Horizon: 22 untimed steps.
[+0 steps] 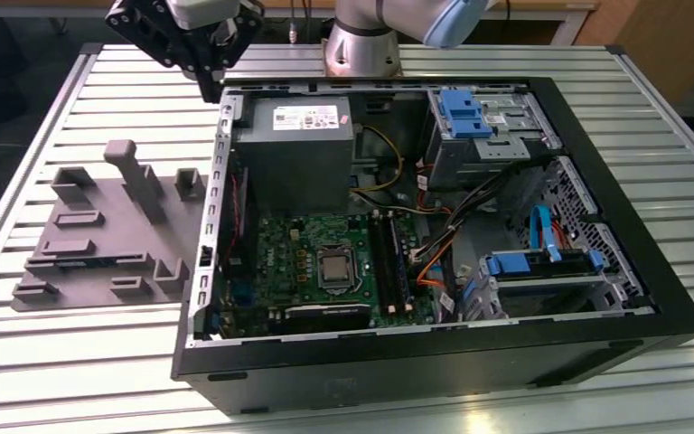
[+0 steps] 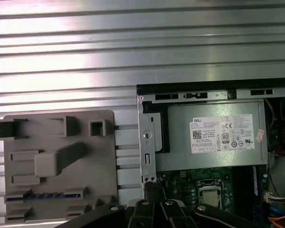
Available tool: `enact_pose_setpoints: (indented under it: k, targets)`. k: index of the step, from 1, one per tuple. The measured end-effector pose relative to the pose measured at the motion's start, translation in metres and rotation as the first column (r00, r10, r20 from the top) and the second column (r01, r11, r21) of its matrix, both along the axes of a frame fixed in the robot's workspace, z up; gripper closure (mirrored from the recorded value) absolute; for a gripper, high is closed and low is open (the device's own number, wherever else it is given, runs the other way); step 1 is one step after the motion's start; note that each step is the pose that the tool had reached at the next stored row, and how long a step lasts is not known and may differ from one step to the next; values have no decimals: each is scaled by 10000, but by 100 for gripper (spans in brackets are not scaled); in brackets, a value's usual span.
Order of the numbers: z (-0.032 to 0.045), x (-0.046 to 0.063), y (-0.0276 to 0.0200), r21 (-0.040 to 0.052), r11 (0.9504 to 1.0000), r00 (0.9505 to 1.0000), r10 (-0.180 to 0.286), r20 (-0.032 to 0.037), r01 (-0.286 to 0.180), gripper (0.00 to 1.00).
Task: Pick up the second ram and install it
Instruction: 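Reach for the second ram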
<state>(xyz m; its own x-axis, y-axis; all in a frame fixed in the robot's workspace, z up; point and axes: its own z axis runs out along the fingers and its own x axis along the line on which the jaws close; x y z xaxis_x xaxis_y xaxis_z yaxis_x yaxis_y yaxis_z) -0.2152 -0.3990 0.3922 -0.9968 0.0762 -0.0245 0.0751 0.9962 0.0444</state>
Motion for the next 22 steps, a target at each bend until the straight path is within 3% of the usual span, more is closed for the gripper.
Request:
enact_pose_setpoints:
  k: [22]
  targets:
    - [0, -272, 0, 0, 10000, 10000, -1, 0, 1, 89]
